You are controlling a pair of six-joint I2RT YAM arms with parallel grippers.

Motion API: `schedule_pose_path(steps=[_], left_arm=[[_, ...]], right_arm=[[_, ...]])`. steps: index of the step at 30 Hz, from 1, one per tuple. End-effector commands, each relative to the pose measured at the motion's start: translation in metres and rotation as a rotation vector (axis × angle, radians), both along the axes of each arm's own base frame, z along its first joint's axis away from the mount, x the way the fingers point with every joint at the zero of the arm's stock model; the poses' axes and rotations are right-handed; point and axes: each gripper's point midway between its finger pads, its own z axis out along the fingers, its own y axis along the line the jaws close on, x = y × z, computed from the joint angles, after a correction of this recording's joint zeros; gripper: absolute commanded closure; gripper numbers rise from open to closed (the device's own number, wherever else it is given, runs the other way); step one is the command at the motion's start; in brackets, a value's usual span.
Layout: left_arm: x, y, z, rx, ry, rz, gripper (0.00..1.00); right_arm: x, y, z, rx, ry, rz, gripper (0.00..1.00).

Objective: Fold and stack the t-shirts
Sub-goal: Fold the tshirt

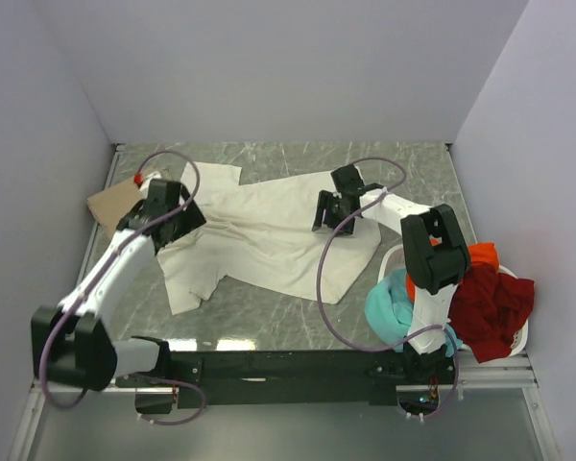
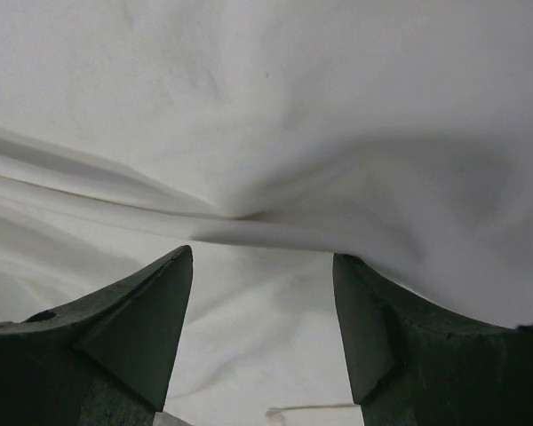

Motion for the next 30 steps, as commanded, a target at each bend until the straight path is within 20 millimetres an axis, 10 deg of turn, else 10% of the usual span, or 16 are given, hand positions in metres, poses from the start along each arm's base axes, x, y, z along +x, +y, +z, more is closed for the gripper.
schedule_pose_path(steps=[1,9,18,30], left_arm=[[-0.043,0.019,-0.033,-0.029,0.044,0.204,0.09],[-0.109,0.025,-0.085,-0.173,0.105,0.445,0.15],[-0.148,0.045,-0.095,-0.213,0.067,0.654,0.27],[-0.160,0.036,-0.103,-0.282,0.120,0.706,0.44]], right_arm=[[0.002,-0.002,0.037,0.027,-0.091,-0.010,0.29],[-0.027,0.039,0.056,0.094,-0.137,0.064,0.29],[-0.051,0.041,0.042,0.111,-0.119,0.063,0.30],[-0.059,0.038,0.041,0.126,-0.123,0.056,0.30]])
